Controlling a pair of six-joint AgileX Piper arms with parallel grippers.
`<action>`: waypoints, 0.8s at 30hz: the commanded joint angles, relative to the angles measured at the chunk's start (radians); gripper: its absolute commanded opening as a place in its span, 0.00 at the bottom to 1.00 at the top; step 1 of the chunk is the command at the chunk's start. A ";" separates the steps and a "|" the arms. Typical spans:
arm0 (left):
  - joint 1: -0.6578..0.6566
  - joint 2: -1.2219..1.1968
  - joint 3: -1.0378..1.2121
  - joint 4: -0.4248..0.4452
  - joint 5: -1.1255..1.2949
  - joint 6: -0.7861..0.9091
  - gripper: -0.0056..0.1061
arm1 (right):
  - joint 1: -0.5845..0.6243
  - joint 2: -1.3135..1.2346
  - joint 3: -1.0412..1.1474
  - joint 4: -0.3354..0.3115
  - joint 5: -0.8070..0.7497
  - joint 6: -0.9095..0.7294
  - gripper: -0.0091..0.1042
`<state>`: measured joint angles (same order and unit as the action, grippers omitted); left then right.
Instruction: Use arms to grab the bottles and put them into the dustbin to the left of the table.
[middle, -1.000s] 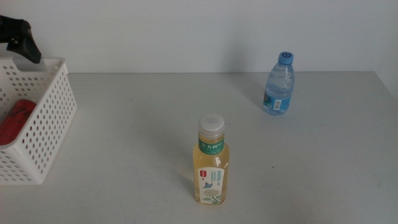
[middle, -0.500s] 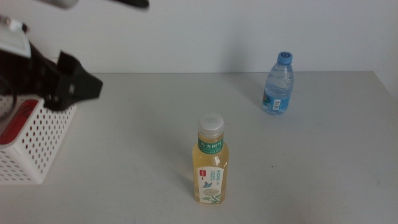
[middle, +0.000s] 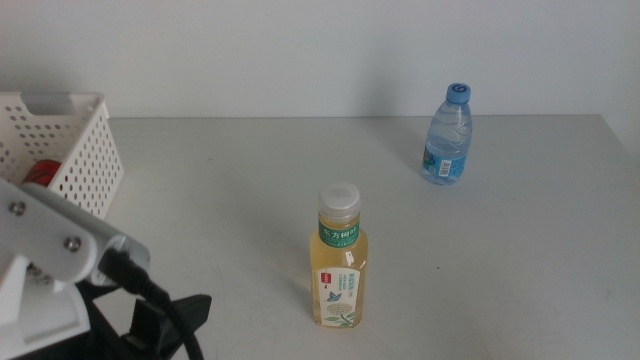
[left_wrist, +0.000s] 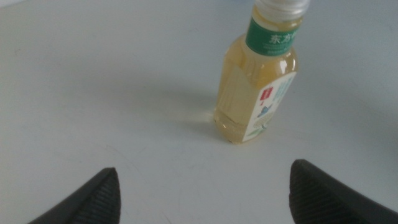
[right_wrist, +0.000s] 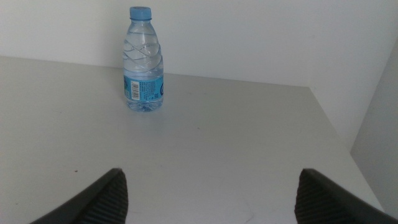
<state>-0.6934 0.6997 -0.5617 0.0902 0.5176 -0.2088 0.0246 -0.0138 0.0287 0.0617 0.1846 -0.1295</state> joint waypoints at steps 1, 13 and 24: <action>-0.027 -0.026 0.021 0.011 -0.094 -0.048 0.88 | -0.002 -0.021 -0.010 -0.004 -0.071 -0.004 0.91; -0.032 -0.012 0.344 -0.048 -0.841 0.023 0.88 | -0.002 -0.021 -0.010 -0.004 -0.071 -0.004 0.91; -0.032 0.128 0.478 -0.048 -1.150 0.100 0.88 | -0.002 -0.021 -0.010 -0.004 -0.071 -0.004 0.91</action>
<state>-0.7184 0.8135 -0.0630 0.0504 -0.5327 -0.1080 0.0246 -0.0138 0.0287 0.0617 0.1846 -0.1295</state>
